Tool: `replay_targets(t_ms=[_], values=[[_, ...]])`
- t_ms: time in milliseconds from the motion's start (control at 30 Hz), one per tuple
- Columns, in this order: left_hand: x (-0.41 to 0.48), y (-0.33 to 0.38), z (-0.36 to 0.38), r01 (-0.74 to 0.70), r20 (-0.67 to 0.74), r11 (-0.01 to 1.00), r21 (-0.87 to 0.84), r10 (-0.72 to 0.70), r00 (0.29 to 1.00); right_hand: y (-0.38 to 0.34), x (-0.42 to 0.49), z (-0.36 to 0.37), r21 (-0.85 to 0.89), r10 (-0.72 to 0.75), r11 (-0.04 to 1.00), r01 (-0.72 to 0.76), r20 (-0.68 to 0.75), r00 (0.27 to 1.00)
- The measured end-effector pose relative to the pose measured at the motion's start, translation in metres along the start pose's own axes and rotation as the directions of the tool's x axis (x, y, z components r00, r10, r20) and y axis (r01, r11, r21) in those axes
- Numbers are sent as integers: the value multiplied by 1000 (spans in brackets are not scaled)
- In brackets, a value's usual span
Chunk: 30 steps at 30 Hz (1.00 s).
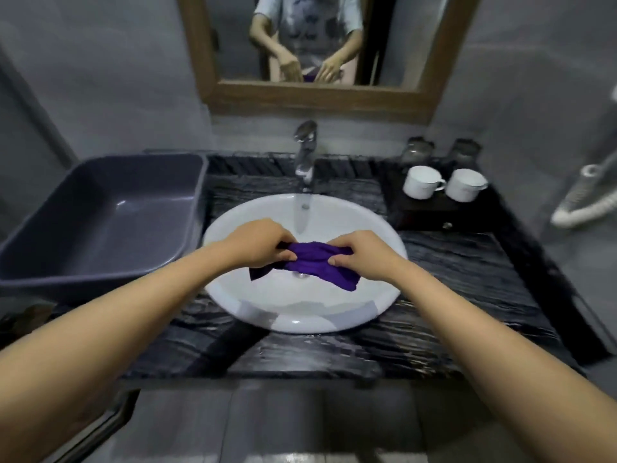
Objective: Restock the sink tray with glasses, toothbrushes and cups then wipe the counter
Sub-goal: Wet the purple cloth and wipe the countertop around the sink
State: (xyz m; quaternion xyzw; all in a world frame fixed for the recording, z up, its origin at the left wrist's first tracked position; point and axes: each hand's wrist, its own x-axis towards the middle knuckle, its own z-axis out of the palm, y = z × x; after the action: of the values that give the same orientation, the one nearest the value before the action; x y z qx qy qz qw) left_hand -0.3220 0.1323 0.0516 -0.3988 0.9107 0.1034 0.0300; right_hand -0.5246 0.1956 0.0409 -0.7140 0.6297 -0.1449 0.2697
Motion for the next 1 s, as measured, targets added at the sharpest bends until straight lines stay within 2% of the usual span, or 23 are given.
replay_targets(t_ms=[300, 533, 633, 800, 1000], values=[[121, 116, -26, -219, 14, 975, 24, 219, 976, 100, -52, -106, -28, 173, 984, -177, -119, 978], [191, 185, -12, -330, 30, 943, -42, 331, 943, 173, -86, -137, 40, 294, 956, -292, -217, 931], [218, 209, 6, -369, 22, 926, -76, 372, 928, 203, -100, -134, 47, 365, 929, -368, -299, 882], [254, 249, 44, -447, 15, 884, -138, 453, 891, 242, -129, -109, 19, 451, 865, -502, -469, 760], [281, 298, 89, -625, 76, 768, -142, 638, 766, 267, -170, -68, -131, 434, 759, -638, -628, 645]])
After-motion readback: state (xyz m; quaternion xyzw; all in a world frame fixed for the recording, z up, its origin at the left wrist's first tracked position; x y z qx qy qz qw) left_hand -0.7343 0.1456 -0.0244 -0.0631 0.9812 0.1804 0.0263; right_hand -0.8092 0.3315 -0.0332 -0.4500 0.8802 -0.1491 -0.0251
